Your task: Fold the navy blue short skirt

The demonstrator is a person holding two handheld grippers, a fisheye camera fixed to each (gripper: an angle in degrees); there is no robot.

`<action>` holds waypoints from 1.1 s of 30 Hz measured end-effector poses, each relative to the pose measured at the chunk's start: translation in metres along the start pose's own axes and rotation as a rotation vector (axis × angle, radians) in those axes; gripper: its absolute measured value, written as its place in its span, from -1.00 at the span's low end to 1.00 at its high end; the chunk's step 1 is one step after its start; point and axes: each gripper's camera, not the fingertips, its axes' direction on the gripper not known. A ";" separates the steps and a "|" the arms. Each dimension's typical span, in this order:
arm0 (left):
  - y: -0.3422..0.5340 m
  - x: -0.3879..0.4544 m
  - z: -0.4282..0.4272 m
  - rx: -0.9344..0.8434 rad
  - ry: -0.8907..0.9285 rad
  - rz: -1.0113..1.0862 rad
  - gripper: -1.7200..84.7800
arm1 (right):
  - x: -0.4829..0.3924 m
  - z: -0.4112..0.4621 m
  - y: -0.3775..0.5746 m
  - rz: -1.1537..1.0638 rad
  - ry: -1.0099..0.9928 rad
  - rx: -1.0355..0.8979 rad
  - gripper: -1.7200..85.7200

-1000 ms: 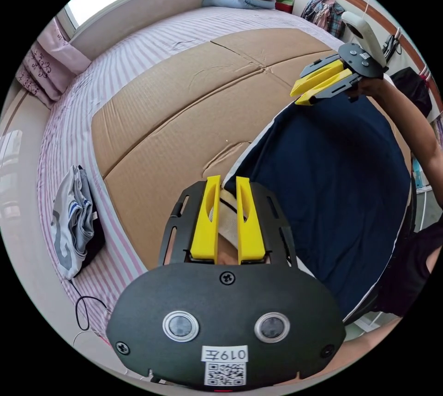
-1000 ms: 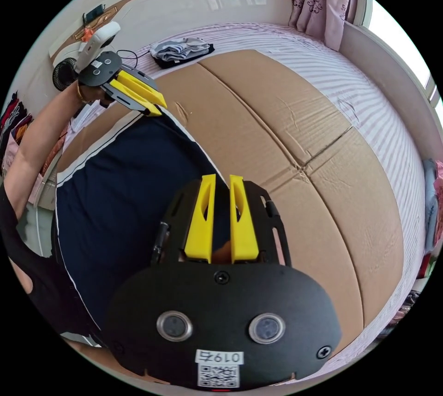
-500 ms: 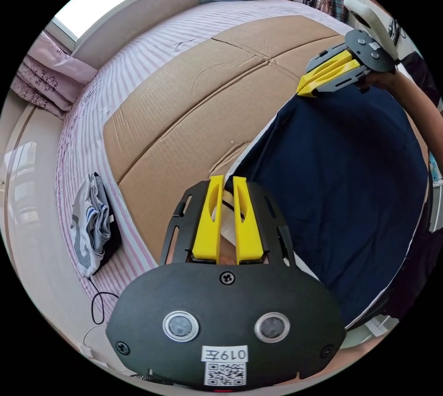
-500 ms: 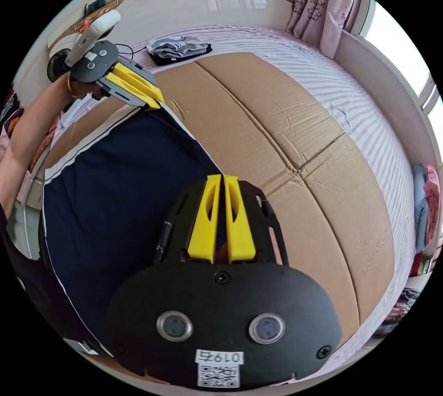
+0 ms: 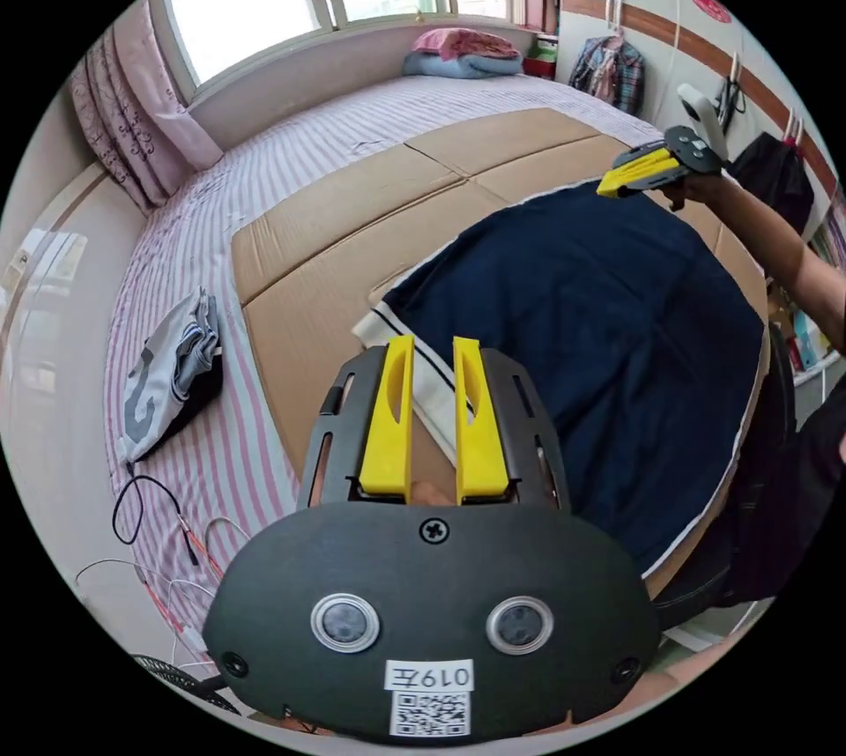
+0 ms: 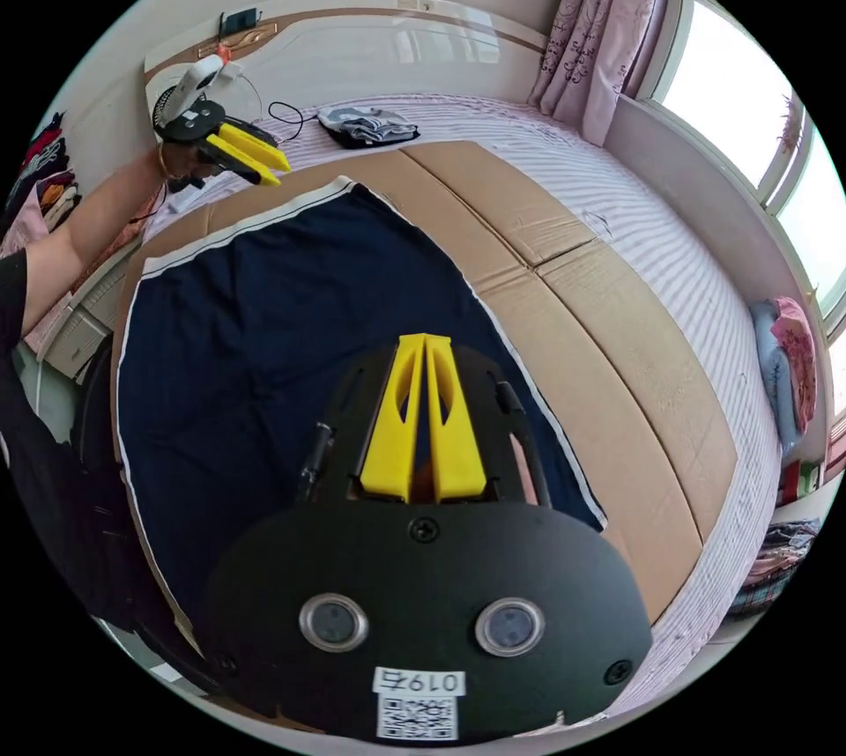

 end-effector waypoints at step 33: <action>0.341 -0.007 0.109 -0.129 0.592 -0.756 -0.80 | -0.139 0.009 0.154 0.081 -0.310 0.102 -0.98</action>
